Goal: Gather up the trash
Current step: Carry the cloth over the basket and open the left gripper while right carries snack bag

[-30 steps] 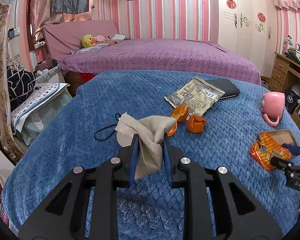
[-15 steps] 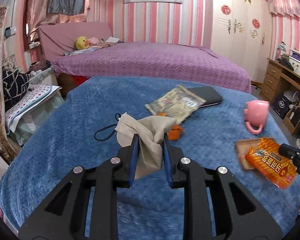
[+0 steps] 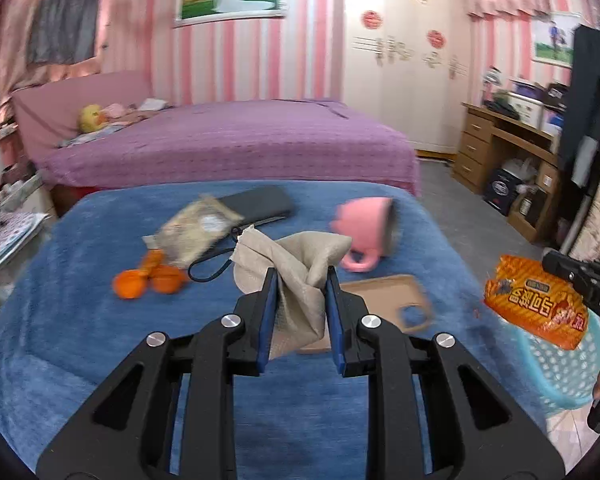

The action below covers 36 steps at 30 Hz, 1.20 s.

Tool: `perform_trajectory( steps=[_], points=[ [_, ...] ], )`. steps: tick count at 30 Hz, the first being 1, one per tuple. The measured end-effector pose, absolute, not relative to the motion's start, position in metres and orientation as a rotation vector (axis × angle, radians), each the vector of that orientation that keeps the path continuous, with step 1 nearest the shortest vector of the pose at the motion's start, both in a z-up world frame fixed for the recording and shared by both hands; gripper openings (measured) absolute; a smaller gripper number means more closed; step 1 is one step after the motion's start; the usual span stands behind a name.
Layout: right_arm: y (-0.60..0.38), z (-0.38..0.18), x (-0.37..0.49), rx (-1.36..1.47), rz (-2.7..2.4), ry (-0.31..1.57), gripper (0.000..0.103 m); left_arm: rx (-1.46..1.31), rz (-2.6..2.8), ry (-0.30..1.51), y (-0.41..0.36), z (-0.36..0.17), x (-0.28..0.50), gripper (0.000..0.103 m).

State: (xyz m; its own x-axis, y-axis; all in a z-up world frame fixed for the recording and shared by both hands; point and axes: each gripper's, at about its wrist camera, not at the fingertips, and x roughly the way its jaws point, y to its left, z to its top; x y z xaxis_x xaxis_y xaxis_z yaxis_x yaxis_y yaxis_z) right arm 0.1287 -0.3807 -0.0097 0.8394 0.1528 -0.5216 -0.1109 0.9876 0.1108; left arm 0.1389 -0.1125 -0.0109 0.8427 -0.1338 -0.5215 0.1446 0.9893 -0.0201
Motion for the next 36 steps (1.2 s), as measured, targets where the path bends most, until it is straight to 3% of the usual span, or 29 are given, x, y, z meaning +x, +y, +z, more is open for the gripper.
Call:
perform_trajectory(
  steps=[15,23,26,28,31,36],
  points=[
    [-0.519,-0.036,0.071,0.058,-0.119,0.605,0.003,0.101,-0.425,0.6,-0.294,-0.043,0.107,0.022],
    [-0.554,-0.045,0.055,0.087,-0.165,0.604,0.003,0.146,-0.505,0.614,-0.354,-0.053,0.098,0.022],
    [-0.554,-0.044,0.058,0.099,-0.169,0.6,0.003,0.138,-0.528,0.62,-0.366,-0.051,0.1,0.031],
    [-0.555,-0.045,0.058,0.11,-0.17,0.597,0.003,0.139,-0.546,0.632,-0.368,-0.05,0.101,0.056],
    [-0.554,-0.047,0.059,0.111,-0.171,0.599,0.003,0.143,-0.535,0.612,-0.364,-0.046,0.102,0.074],
    [-0.553,-0.047,0.06,0.109,-0.179,0.591,0.003,0.128,-0.436,0.571,-0.341,-0.037,0.113,0.09]
  ],
)
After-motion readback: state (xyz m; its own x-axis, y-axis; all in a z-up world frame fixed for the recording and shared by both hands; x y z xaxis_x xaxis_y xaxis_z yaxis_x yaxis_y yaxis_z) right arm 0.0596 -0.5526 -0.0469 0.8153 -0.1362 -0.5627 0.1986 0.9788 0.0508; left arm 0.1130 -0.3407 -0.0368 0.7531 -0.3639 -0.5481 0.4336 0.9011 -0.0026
